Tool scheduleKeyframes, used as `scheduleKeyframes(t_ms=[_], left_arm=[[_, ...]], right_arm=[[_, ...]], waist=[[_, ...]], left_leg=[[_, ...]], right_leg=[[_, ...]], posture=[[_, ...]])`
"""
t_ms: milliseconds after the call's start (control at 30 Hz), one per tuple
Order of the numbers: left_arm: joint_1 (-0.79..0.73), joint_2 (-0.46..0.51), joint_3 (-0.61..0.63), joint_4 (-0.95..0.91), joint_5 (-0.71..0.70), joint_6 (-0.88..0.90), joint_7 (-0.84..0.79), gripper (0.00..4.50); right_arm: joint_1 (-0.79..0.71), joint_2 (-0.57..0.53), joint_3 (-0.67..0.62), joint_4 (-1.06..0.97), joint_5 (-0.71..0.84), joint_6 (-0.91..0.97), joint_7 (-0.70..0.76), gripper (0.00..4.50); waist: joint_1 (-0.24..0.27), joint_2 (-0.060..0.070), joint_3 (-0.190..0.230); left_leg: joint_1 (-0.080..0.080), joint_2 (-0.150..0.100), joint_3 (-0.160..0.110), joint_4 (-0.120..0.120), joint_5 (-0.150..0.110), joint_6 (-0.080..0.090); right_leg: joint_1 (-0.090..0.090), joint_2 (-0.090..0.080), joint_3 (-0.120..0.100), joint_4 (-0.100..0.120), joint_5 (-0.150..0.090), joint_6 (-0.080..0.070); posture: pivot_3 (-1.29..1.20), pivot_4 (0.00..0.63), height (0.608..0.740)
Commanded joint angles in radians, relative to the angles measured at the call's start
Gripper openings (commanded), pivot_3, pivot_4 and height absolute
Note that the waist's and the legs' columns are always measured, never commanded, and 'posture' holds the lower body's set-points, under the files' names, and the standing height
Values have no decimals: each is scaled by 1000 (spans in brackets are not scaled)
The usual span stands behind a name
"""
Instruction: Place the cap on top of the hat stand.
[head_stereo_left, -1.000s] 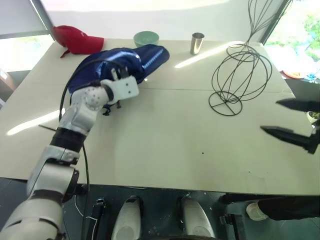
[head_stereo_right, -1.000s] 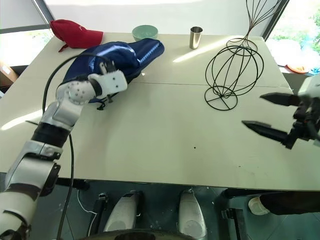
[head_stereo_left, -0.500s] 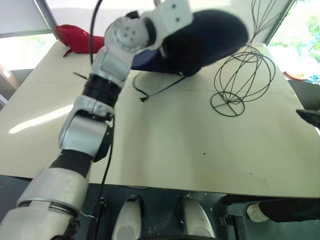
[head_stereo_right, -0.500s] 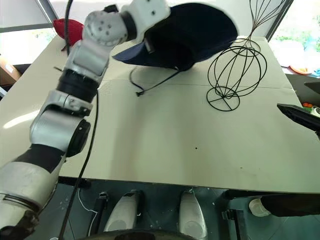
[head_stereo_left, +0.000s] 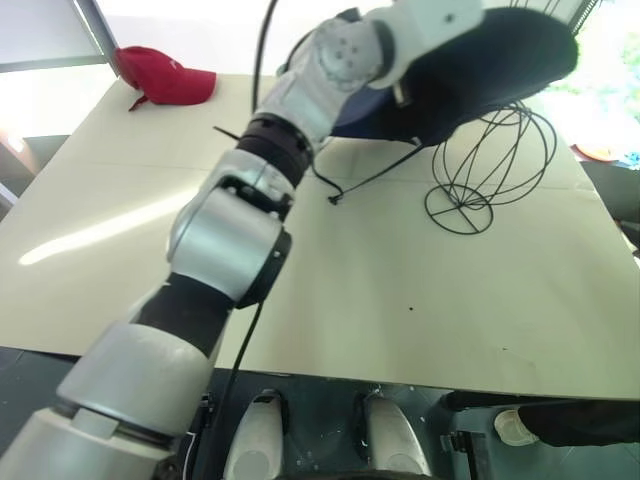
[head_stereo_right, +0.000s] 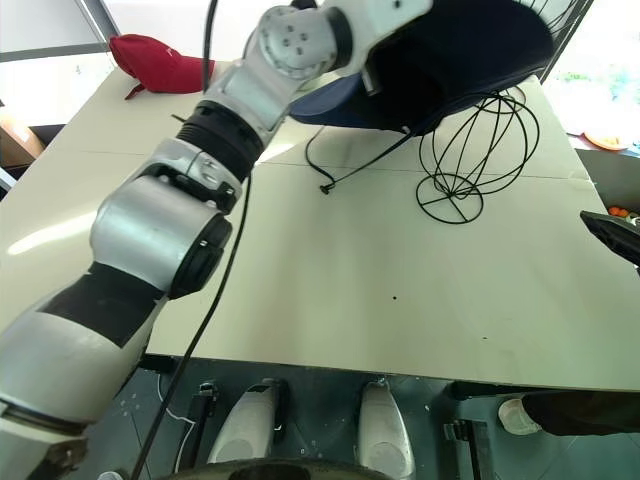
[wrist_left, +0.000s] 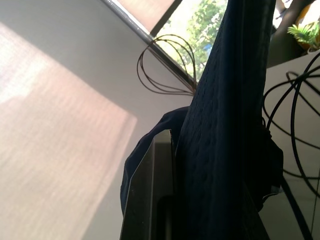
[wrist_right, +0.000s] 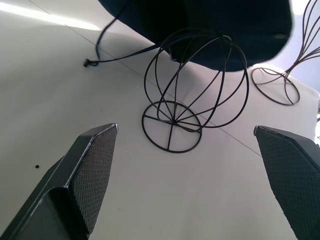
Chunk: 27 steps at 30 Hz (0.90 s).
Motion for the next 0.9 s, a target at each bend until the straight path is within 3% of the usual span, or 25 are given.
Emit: scheduleKeyframes(t_ms=[33, 300, 567, 900], left_arm=[[-56, -30, 14, -21, -10, -67, 30, 5], [57, -50, -141, -93, 162, -332, 190, 5], [334, 50, -354, -255, 400, -627, 339, 5], [401, 119, -519, -277, 662, -672, 557, 5]], right_arm=[[9, 6, -86, -24, 9, 19, -10, 4500], [29, 24, -145, -53, 37, 58, -32, 4500], [100, 34, -207, -65, 35, 79, -13, 4500], [183, 60, -248, -49, 27, 63, -11, 4500]], waist=[[-1, 0, 0], [-1, -1, 1], [0, 3, -1], [1, 3, -1]], left_leg=[[0, 0, 0, -1, 0, 0], [2, 0, 0, -1, 0, 0], [3, 0, 0, -2, 0, 0], [2, 0, 0, 0, 0, 0]], right_leg=[[0, 0, 0, 0, 0, 0], [0, 0, 0, 0, -1, -2], [0, 0, 2, 1, 1, -2], [1, 0, 2, 1, 1, -2]], posture=[[0, 150, 739], [0, 150, 739], [0, 150, 739], [0, 150, 739]])
